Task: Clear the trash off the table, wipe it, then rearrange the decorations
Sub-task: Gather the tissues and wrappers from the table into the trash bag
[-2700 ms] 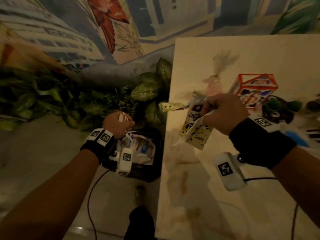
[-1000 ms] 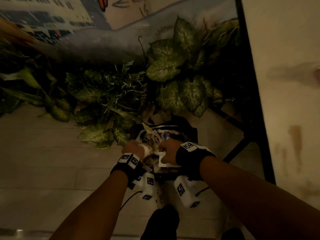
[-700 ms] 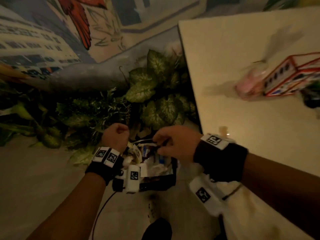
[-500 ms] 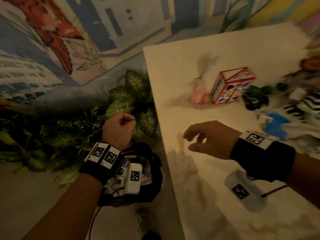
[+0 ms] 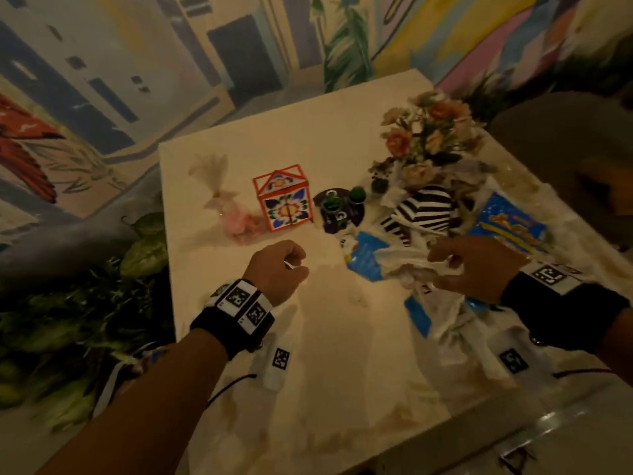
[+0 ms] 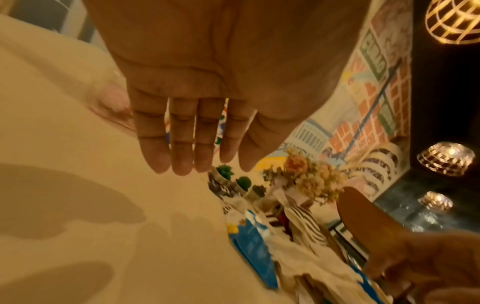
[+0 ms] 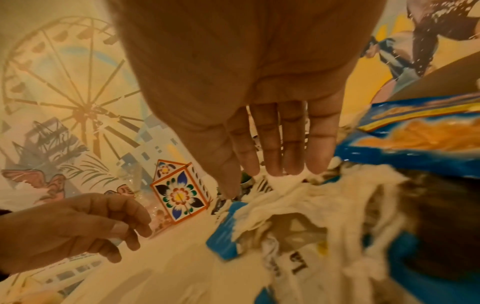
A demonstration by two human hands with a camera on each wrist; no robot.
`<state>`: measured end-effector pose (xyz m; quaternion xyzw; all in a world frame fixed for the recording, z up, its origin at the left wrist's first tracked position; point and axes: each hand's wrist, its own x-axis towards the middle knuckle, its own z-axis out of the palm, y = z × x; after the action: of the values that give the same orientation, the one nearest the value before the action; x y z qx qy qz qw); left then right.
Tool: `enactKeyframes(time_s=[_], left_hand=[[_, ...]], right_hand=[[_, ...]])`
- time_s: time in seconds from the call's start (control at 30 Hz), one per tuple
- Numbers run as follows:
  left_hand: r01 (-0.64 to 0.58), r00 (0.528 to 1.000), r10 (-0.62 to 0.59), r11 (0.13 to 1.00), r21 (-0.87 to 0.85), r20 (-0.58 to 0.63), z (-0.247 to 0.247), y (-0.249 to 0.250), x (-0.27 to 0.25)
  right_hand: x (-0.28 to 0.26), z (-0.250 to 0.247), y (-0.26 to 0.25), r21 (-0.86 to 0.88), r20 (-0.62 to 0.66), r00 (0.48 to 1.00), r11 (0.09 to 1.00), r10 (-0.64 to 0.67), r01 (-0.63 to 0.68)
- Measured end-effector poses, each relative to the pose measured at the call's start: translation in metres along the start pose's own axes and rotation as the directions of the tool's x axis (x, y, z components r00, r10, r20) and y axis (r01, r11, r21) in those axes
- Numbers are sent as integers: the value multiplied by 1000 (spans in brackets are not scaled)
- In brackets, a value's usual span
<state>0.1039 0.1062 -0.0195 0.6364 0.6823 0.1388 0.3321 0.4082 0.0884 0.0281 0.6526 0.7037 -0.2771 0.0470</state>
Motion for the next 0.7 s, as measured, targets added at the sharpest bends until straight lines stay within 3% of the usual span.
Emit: enactKeyframes(time_s=[0.27,0.33,0.4,0.6,0.7], left_hand=[[-101,979,50,961,256,198,59,59,37],[-88,969,27,966,242,247,73,71,43],[-84,970,16,959,270,244,88,82,44],[-246,947,110,852,462,301,116,102,39],[-240,947,94,843,482,307,124,102,40]], right_hand=[[-5,2,48,-23,-44,996,996,82,-83],[-10,13,50,-5,-48,994,996,94,-94],[-15,25,51,0,-35,994,995,101,-101],[-15,45,59,1,45,990,991,131,-131],[-10,56,55,3,59,987,988,151,-151]])
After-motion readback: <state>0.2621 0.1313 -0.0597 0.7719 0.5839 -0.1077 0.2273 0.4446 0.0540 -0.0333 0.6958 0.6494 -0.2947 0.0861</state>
